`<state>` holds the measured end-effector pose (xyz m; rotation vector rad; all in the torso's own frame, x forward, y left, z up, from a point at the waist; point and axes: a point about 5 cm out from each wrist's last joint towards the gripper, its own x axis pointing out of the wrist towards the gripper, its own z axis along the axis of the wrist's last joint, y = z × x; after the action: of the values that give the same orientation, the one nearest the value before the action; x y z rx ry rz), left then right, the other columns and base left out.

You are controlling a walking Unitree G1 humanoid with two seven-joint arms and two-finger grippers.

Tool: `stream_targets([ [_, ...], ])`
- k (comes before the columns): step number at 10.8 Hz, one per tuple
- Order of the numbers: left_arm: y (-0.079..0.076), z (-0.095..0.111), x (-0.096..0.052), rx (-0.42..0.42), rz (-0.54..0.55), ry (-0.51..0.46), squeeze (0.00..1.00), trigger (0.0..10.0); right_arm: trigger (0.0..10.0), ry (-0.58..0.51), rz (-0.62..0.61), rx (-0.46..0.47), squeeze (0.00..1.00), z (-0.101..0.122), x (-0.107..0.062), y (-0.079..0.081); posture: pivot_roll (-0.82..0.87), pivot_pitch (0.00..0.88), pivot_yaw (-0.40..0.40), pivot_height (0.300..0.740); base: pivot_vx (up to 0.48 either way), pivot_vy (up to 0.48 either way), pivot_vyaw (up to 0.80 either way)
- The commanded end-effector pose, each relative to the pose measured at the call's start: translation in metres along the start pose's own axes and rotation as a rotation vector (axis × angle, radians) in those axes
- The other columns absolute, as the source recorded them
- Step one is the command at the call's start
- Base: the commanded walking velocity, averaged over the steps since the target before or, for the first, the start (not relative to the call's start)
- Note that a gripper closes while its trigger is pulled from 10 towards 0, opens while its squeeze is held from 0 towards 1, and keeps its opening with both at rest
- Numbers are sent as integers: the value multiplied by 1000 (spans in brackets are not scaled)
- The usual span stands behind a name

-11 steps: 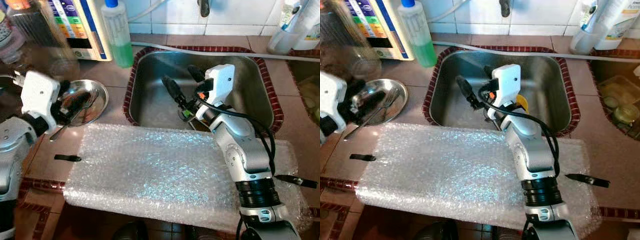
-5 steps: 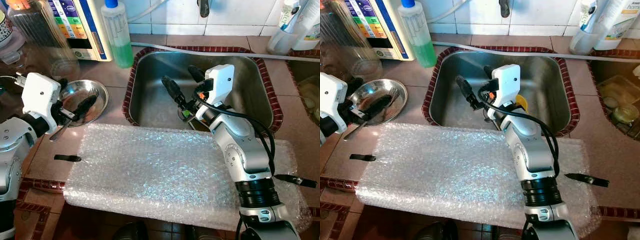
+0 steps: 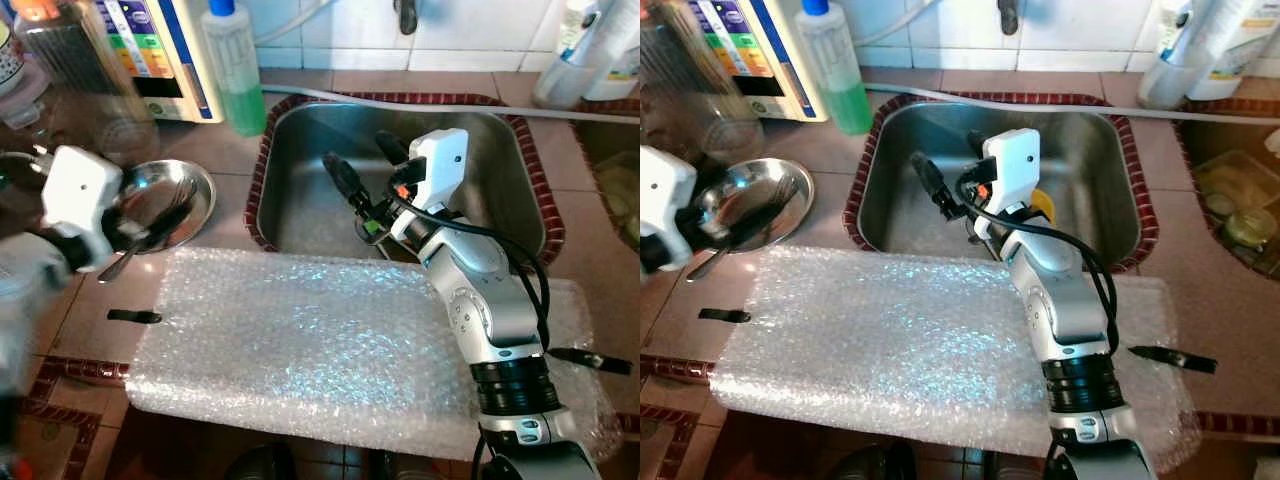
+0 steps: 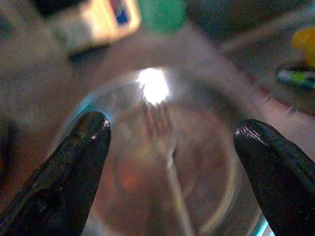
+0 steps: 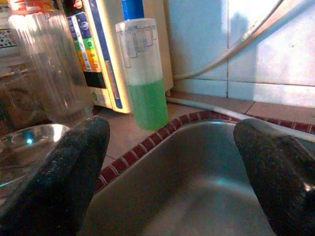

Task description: Kitchen organization

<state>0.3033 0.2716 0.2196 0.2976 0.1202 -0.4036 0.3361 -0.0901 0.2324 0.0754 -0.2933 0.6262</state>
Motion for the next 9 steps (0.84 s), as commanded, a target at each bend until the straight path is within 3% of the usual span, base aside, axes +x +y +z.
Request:
stream_targets([
  [1,-5,-8,3,-29,-35,35,0,10000,10000,0,25,0,0,1,1,5,-66,242,85,740,0,0,0],
  [3,-14,-8,12,-40,-64,20,0,10000,10000,-2,26,2,0,1,2,5,-66,239,84,740,0,0,0],
  [4,-15,-8,19,-44,-82,25,557,10000,10000,-4,28,1,0,2,2,6,-69,236,85,740,0,0,0],
  [5,-16,-7,24,-37,-93,33,1000,10000,10000,-5,29,0,0,2,2,6,-71,237,83,740,0,0,0],
  [6,-14,-3,31,-20,-97,33,1000,10000,10000,-6,31,-2,0,2,3,7,-75,236,86,740,0,0,0],
  [7,-13,1,36,-10,-103,32,318,10000,10000,-7,29,-3,0,3,3,7,-76,236,88,740,0,0,0],
  [8,-8,5,40,17,-106,57,0,10000,10000,-9,27,-4,0,4,2,7,-80,237,92,740,0,0,0],
  [9,-1,6,42,44,-111,98,0,10000,10000,-10,26,-5,0,4,2,7,-84,238,96,740,0,0,0],
])
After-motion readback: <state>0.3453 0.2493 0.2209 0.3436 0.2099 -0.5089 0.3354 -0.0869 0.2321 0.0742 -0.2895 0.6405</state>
